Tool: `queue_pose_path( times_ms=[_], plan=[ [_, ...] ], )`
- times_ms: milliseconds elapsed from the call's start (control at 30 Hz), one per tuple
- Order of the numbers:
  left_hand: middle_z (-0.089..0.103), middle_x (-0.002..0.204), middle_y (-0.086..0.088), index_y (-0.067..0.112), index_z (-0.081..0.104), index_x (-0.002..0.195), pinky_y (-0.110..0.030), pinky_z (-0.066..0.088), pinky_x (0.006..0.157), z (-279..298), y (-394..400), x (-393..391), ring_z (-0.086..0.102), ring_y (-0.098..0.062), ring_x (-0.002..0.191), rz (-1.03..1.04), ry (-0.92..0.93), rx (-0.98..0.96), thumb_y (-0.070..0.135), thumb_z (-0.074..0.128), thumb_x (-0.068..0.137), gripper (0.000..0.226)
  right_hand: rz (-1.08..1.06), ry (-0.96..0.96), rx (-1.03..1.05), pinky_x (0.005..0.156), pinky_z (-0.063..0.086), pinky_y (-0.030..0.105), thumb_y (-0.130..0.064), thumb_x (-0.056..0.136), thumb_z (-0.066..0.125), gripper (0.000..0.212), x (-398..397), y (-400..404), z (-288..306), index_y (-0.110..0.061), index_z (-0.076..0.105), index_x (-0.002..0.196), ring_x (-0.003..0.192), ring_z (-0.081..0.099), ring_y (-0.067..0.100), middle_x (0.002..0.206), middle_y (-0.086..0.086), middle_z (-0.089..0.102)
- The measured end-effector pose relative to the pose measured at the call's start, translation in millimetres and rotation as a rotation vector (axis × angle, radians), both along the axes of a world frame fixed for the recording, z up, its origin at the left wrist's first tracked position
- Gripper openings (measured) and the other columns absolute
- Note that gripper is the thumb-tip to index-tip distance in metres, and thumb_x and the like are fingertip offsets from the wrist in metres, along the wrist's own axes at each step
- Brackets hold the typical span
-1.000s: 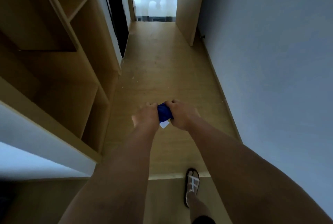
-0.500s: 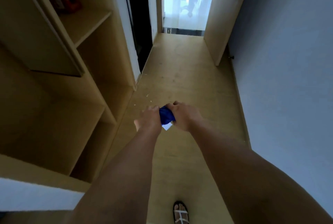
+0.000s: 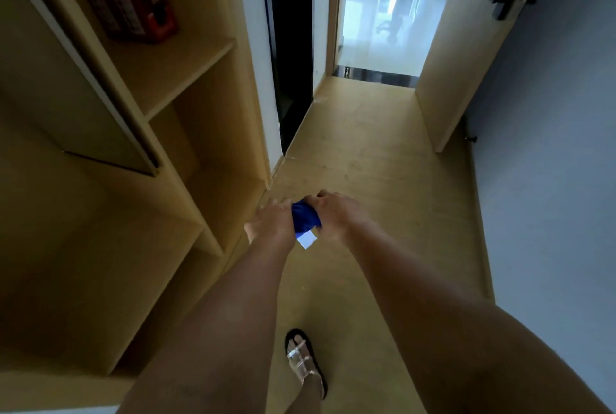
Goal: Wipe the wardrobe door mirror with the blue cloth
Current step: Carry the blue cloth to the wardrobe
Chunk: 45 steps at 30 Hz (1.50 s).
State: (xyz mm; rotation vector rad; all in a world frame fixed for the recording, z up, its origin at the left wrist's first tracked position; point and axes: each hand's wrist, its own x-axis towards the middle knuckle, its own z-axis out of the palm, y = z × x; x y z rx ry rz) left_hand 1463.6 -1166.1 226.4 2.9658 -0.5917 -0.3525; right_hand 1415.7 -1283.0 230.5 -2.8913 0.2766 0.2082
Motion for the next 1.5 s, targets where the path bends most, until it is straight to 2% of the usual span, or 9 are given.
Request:
queue_pose_path(
  times_ms=[167, 433, 600, 700, 833, 1000, 1167, 1367, 1500],
  plan=[
    [0.048, 0.123, -0.001, 0.028, 0.04, 0.131, -0.035, 0.039, 0.072, 3.8, -26.9, 77.0, 0.047, -0.023, 0.113, 0.015, -0.043, -0.008, 0.011, 0.066, 0.08, 0.06, 0.043, -0.04, -0.027, 0.076, 0.039, 0.032, -0.016, 0.085, 0.058, 0.049, 82.5, -31.1, 7.6, -0.029, 0.05, 0.132, 0.108, 0.055, 0.028, 0.117, 0.003, 0.054],
    [0.047, 0.125, -0.003, 0.027, 0.034, 0.137, -0.037, 0.045, 0.078, 25.2, -48.9, 189.2, 0.047, -0.025, 0.114, 0.099, -0.075, 0.012, 0.012, 0.07, 0.078, 0.07, 0.129, -0.123, -0.061, 0.07, 0.037, 0.029, -0.019, 0.085, 0.06, 0.053, 205.2, -56.3, 27.2, -0.036, 0.046, 0.134, 0.107, 0.056, 0.025, 0.111, -0.001, 0.055],
    [0.045, 0.128, -0.003, 0.028, 0.034, 0.136, -0.038, 0.044, 0.08, 25.8, -45.8, 236.9, 0.045, -0.025, 0.116, 0.185, -0.027, 0.0, 0.013, 0.068, 0.08, 0.067, 0.21, -0.143, -0.079, 0.075, 0.042, 0.033, -0.019, 0.087, 0.061, 0.053, 259.7, -57.0, 27.6, -0.035, 0.045, 0.135, 0.11, 0.053, 0.024, 0.116, 0.0, 0.055],
    [0.045, 0.128, -0.002, 0.029, 0.035, 0.134, -0.036, 0.04, 0.074, 24.6, -39.9, 262.7, 0.046, -0.024, 0.115, 0.249, -0.006, -0.013, 0.016, 0.069, 0.079, 0.066, 0.297, -0.149, -0.1, 0.08, 0.046, 0.034, -0.018, 0.089, 0.06, 0.053, 292.6, -52.3, 25.2, -0.033, 0.043, 0.137, 0.114, 0.051, 0.023, 0.122, 0.0, 0.052],
    [0.046, 0.124, -0.001, 0.029, 0.037, 0.13, -0.034, 0.037, 0.068, 32.1, -36.9, 299.6, 0.048, -0.023, 0.11, 0.336, -0.037, -0.004, 0.02, 0.069, 0.079, 0.061, 0.388, -0.178, -0.112, 0.082, 0.047, 0.037, -0.019, 0.087, 0.061, 0.053, 340.2, -50.8, 31.7, -0.031, 0.043, 0.136, 0.114, 0.051, 0.023, 0.123, 0.0, 0.053],
    [0.048, 0.119, 0.0, 0.027, 0.04, 0.125, -0.034, 0.04, 0.068, 49.3, -46.5, 348.5, 0.05, -0.023, 0.106, 0.469, -0.084, -0.033, 0.019, 0.066, 0.08, 0.053, 0.517, -0.21, -0.088, 0.082, 0.048, 0.038, -0.017, 0.087, 0.061, 0.051, 400.3, -61.6, 56.1, -0.029, 0.046, 0.133, 0.113, 0.05, 0.024, 0.12, 0.001, 0.052],
    [0.051, 0.115, -0.001, 0.025, 0.034, 0.126, -0.035, 0.042, 0.065, 65.9, -58.6, 385.8, 0.052, -0.022, 0.102, 0.574, -0.182, -0.041, 0.015, 0.066, 0.08, 0.057, 0.626, -0.251, -0.099, 0.085, 0.051, 0.039, -0.015, 0.086, 0.061, 0.048, 452.2, -74.0, 75.1, -0.023, 0.046, 0.131, 0.112, 0.05, 0.024, 0.119, 0.003, 0.051],
    [0.052, 0.115, 0.001, 0.028, 0.035, 0.125, -0.035, 0.047, 0.073, 75.8, -51.5, 412.9, 0.052, -0.021, 0.103, 0.677, -0.278, -0.049, 0.026, 0.07, 0.081, 0.057, 0.751, -0.319, -0.128, 0.076, 0.049, 0.037, -0.013, 0.083, 0.062, 0.056, 499.2, -62.6, 89.1, -0.023, 0.041, 0.133, 0.114, 0.048, 0.025, 0.126, 0.002, 0.049],
    [0.053, 0.115, 0.001, 0.03, 0.039, 0.126, -0.034, 0.045, 0.072, 83.5, -33.3, 437.2, 0.052, -0.022, 0.104, 0.748, -0.344, -0.068, 0.017, 0.065, 0.081, 0.053, 0.774, -0.364, -0.151, 0.074, 0.05, 0.036, -0.011, 0.085, 0.06, 0.056, 527.3, -41.7, 95.6, -0.023, 0.039, 0.136, 0.116, 0.047, 0.025, 0.129, 0.003, 0.048]
  ],
)
